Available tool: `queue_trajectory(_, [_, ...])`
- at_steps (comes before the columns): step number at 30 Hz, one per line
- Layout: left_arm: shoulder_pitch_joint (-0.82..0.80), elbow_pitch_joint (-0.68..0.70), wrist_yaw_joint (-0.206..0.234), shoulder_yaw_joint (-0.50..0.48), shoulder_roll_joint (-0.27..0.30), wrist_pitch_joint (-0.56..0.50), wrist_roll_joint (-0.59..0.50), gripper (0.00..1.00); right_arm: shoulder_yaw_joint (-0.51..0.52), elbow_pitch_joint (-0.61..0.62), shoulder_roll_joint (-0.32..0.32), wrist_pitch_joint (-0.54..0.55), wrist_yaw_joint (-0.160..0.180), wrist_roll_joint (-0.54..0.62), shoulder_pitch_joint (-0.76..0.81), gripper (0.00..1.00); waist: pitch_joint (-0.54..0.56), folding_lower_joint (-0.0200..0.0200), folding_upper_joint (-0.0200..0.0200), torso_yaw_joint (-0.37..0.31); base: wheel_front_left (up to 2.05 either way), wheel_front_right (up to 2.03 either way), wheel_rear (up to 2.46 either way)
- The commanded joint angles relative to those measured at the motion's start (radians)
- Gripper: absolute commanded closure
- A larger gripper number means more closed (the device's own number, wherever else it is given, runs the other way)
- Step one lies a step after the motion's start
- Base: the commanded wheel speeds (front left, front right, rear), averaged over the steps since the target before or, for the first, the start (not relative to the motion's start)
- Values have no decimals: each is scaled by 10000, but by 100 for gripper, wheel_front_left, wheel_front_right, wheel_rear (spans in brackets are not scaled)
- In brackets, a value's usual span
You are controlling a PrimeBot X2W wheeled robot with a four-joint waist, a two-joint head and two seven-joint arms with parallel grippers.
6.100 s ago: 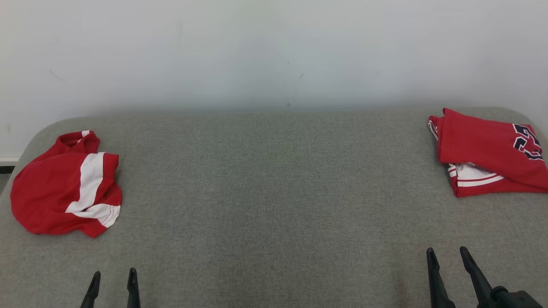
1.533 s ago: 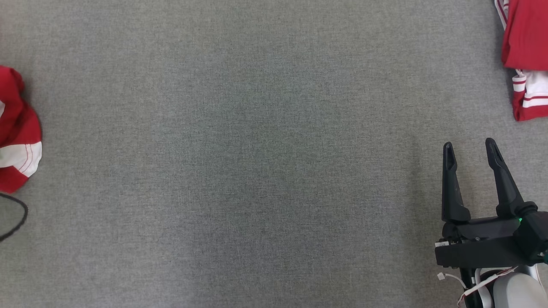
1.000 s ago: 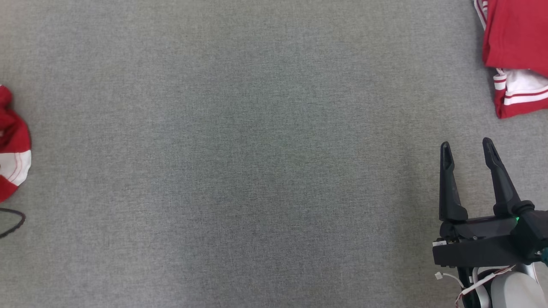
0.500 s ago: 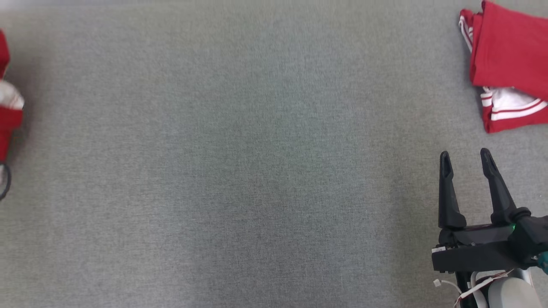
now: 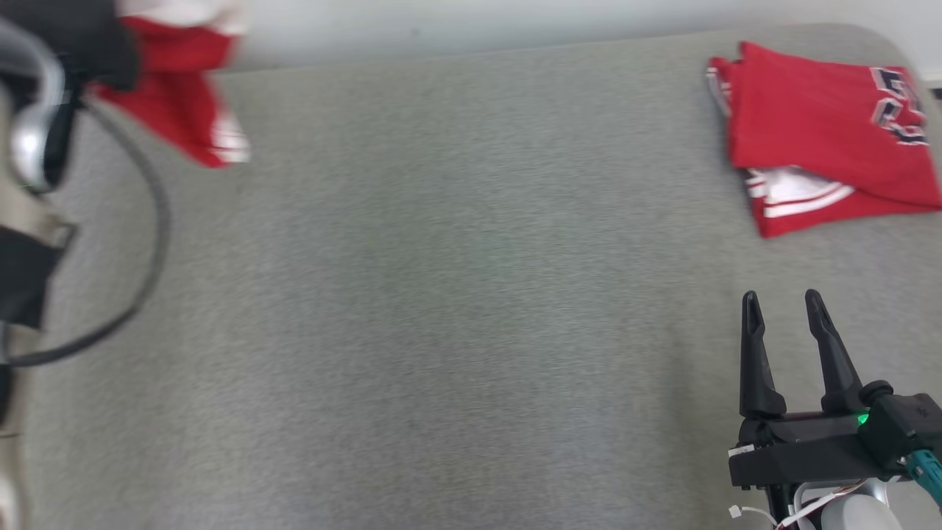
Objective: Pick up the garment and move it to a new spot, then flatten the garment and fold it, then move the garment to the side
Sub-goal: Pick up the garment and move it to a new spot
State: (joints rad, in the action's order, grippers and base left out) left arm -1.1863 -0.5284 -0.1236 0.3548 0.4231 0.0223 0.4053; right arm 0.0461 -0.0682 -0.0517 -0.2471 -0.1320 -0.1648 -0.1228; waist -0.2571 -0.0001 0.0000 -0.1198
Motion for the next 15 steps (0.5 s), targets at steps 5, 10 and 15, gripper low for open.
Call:
queue_trajectory(5, [224, 1134, 157, 267, -826, -472, 361, 100, -23, -254, 18, -142, 30, -287, 111, 0, 332, 1, 0, -1098, 0, 0, 0])
queue_trajectory(10, [804, 2147, 515, 628, -1656, -808, 586, 100, -47, -410, 17, -185, 28, -563, 130, 0, 285, 1, 0, -1698, 0, 0, 0])
queue_trajectory(15, [1908, 2937, 937, 978, -2337, -843, 856, 100, 71, -285, 19, -186, 28, -711, 248, 0, 210, 1, 0, -1908, 0, 0, 0])
